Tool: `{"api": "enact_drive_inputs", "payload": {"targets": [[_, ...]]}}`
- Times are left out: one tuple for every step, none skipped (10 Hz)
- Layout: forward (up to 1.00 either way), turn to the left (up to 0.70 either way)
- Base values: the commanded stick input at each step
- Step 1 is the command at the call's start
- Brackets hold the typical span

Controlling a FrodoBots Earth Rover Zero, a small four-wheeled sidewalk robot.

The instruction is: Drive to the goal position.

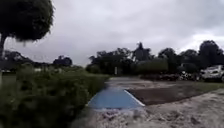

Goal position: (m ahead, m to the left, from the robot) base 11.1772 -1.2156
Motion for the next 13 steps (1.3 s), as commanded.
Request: {"api": "enact_drive_inputs", "payload": {"targets": [[0.5, 0.0], [0.5, 0.0], [0.5, 0.0], [0.5, 0.0], [0.5, 0.0], [0.5, 0.0], [0.5, 0.0], [0.5, 0.0], [0.5, 0.0], [0.5, 0.0], [0.5, 0.0], [0.5, 0.0], [0.5, 0.0]]}}
